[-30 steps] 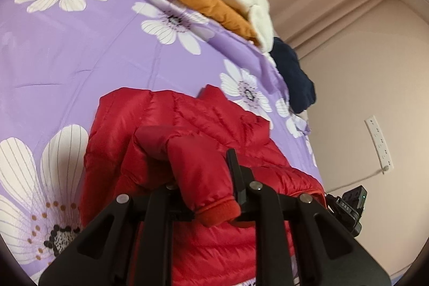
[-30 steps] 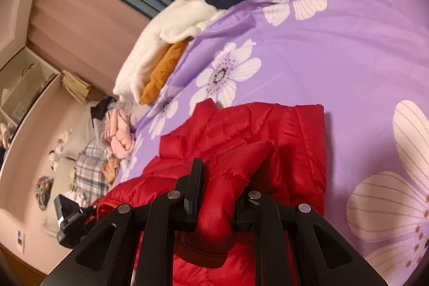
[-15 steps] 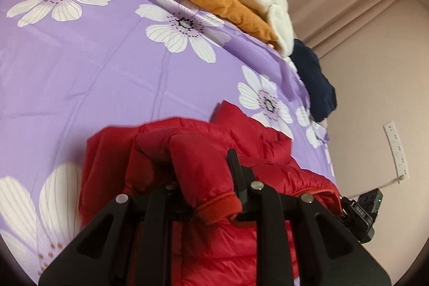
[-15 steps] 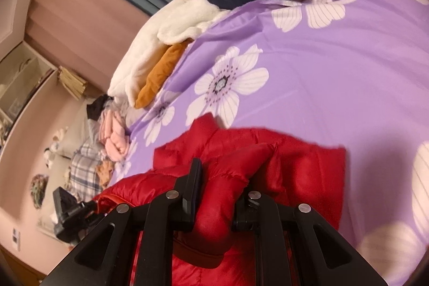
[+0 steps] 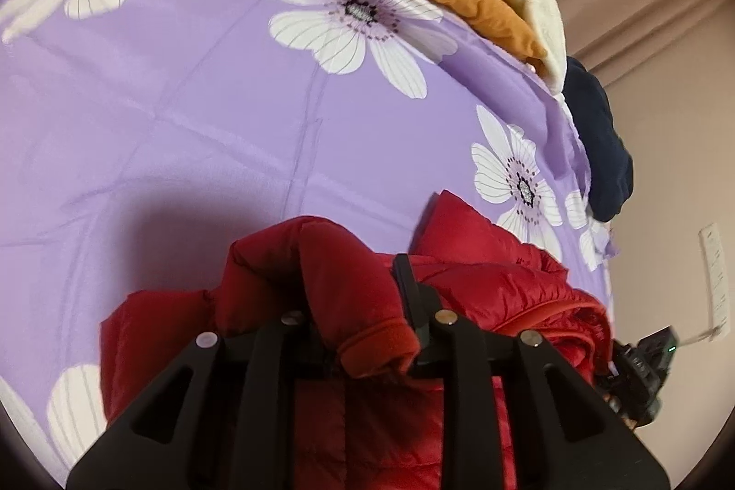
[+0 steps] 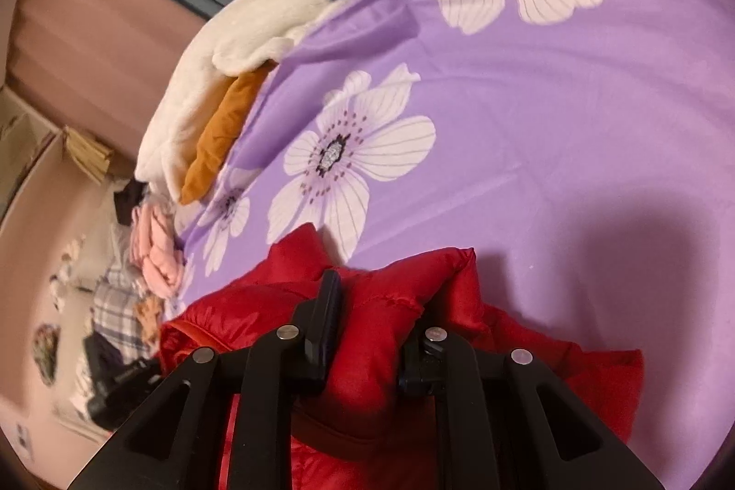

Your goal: Fold large clothes

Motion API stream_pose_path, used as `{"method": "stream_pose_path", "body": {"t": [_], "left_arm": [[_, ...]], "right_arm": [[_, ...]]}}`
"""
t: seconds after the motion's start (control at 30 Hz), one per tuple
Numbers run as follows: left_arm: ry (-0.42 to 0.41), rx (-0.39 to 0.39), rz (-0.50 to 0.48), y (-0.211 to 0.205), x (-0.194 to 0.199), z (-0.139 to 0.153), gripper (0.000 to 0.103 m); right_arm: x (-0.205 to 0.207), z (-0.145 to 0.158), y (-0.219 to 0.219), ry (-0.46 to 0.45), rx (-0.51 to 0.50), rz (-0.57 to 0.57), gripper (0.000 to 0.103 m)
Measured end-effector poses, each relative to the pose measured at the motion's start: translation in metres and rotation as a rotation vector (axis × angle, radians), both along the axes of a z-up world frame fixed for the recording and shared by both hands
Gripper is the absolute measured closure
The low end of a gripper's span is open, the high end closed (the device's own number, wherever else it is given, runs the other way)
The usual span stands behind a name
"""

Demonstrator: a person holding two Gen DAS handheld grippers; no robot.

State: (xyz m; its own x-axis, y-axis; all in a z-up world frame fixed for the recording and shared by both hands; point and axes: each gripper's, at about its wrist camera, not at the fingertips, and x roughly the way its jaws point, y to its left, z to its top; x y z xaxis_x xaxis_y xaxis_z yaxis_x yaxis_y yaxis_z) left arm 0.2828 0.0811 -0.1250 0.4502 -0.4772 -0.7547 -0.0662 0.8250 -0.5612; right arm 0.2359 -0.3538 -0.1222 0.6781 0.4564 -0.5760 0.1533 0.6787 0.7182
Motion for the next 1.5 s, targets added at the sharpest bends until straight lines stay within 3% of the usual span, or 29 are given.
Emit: {"method": "stream_pose_path", "body": {"t": [0.07, 0.13, 0.23, 0.27, 0.3, 0.4, 0.53, 0.67, 0.73, 0.8, 0.9, 0.97, 1.2, 1.33, 1.5], "left_arm": [[0.021, -0.061, 0.02, 0.007, 0.002, 0.001, 0.077], [0.014, -0.091, 0.042, 0.014, 0.0, 0.009, 0.068], [-0.045, -0.093, 0.091, 0.023, -0.007, 0.032, 0.03], [-0.063, -0.068, 0.116, 0.027, -0.009, 0.039, 0.015], [-0.08, -0.026, 0.146, 0.032, -0.012, 0.047, 0.014], [-0.088, 0.006, 0.157, 0.043, -0.016, 0.061, 0.015], [-0.142, 0.125, 0.109, 0.036, -0.037, 0.079, 0.015], [-0.23, 0.249, -0.014, 0.004, -0.074, 0.089, 0.018], [-0.284, 0.314, -0.072, -0.015, -0.098, 0.089, 0.027], [-0.329, 0.361, -0.136, -0.039, -0.124, 0.087, 0.039], [-0.355, 0.398, -0.207, -0.062, -0.148, 0.074, 0.061], [-0.363, 0.425, -0.251, -0.076, -0.158, 0.059, 0.07], [-0.298, 0.495, -0.312, -0.093, -0.149, 0.014, 0.069], [-0.292, 0.502, -0.314, -0.094, -0.145, 0.009, 0.07], [-0.296, 0.492, -0.29, -0.09, -0.155, 0.023, 0.068]], "right_arm": [[0.0, 0.0, -0.005, 0.007, 0.068, -0.005, 0.079], [-0.003, 0.001, -0.013, 0.004, 0.158, -0.019, 0.062], [-0.01, 0.012, -0.02, -0.036, 0.228, -0.056, 0.036], [-0.013, 0.019, -0.023, -0.053, 0.227, -0.072, 0.034], [-0.014, 0.023, -0.023, -0.059, 0.215, -0.08, 0.032], [-0.021, 0.041, -0.026, -0.069, 0.146, -0.108, 0.031], [-0.039, 0.068, -0.012, -0.091, -0.085, -0.12, 0.031], [-0.061, 0.087, 0.045, -0.154, -0.404, 0.038, 0.031], [-0.084, 0.088, 0.083, -0.219, -0.567, 0.13, 0.031], [-0.099, 0.083, 0.112, -0.271, -0.631, 0.216, 0.038], [-0.115, 0.069, 0.147, -0.3, -0.663, 0.316, 0.048], [-0.116, 0.056, 0.162, -0.291, -0.695, 0.351, 0.056], [-0.097, 0.019, 0.16, -0.205, -0.7, 0.352, 0.059], [-0.106, 0.016, 0.166, -0.2, -0.715, 0.349, 0.06], [-0.117, 0.036, 0.153, -0.209, -0.619, 0.344, 0.059]]}}
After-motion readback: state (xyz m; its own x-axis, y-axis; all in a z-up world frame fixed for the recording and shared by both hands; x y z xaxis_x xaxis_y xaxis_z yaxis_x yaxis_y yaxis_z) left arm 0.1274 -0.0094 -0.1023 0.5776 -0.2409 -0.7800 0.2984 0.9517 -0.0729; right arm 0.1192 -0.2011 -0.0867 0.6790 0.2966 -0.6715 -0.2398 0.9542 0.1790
